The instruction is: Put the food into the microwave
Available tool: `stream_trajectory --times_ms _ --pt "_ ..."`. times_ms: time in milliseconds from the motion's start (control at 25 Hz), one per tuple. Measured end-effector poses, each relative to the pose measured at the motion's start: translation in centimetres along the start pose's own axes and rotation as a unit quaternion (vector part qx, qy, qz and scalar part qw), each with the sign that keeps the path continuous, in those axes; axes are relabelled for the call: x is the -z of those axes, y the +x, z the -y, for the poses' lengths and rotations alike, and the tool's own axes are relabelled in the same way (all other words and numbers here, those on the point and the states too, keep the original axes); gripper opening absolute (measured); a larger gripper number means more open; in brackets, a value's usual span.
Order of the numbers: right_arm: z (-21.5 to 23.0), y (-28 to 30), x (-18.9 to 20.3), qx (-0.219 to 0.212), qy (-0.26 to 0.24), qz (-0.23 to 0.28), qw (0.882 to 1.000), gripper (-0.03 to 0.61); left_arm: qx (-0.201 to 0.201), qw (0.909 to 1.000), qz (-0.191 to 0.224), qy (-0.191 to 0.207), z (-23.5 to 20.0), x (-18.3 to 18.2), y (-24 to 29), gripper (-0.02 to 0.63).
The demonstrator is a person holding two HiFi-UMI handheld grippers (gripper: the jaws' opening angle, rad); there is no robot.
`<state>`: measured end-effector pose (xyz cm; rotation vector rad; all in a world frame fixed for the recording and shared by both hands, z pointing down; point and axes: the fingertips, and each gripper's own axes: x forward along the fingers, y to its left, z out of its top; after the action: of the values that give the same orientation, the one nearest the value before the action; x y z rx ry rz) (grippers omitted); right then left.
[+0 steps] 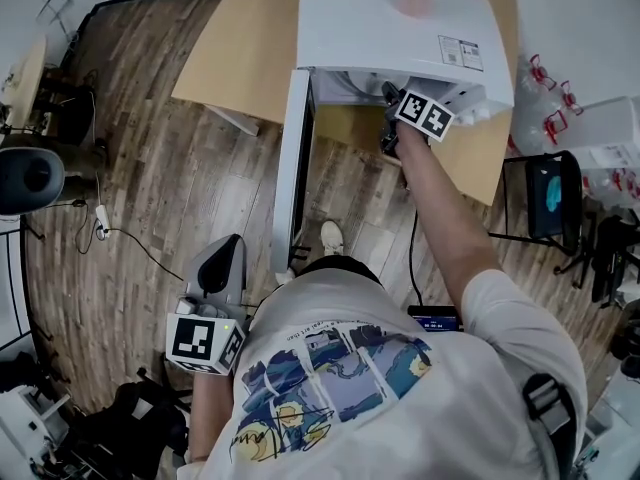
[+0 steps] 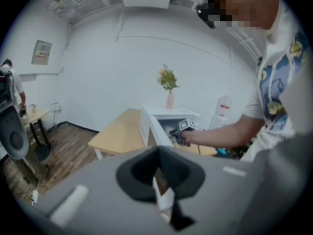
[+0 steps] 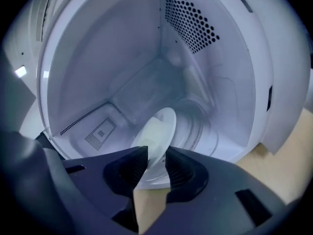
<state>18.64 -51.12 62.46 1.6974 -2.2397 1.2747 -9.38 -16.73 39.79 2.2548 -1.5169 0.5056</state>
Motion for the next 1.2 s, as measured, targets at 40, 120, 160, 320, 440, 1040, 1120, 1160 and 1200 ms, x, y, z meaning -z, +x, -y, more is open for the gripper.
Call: stream_trajectory --times_ms 40,120,160,320,440,1040,1120,1160,1200 --pt "0.0 0.0 0.0 0.004 -0.014 0.0 1.0 0.112 0.001 1.0 -0.001 0.001 0.0 0.0 0.1 0.009" --pt "0.1 -0.1 0.0 0.013 -0.035 -0.001 0.999 0.124 0.0 1.0 -0.002 0.001 0.0 0.1 0.1 0.008" --pt "0.1 -0.1 0.0 0.017 -0.044 -0.003 0.999 0.13 0.0 1.0 -0.002 0.0 0.0 0.1 0.1 0.009" --pt "0.3 -0.2 0.0 0.035 -0.084 -0.01 0.996 0.163 0.001 1.0 -0.005 0.002 0.2 0.1 0.2 0.009" --pt "0.3 0.0 -0.3 0.052 -0.119 -0.014 0.991 0.188 0.001 1.0 -0.006 0.001 0.2 0.1 0.3 0.009" --pt "0.1 -1.1 -0.1 0.074 -0.192 -0.004 0.979 0.21 0.012 0.9999 -0.006 -0.001 0.2 0.9 0.0 0.009" --pt "-0.3 -1.6 0.1 0.071 -0.194 -0.002 0.978 0.209 0.013 0.9999 -0.002 -0.002 -0.1 1.1 -0.4 0.009" --pt "-0.5 -1.9 0.3 0.069 -0.194 -0.001 0.978 0.209 0.014 0.9999 -0.001 -0.001 -0.2 1.1 -0.6 0.009" --pt "-0.7 -2.1 0.4 0.068 -0.195 0.0 0.979 0.209 0.016 0.9999 0.001 -0.001 -0.2 1.2 -0.8 0.009"
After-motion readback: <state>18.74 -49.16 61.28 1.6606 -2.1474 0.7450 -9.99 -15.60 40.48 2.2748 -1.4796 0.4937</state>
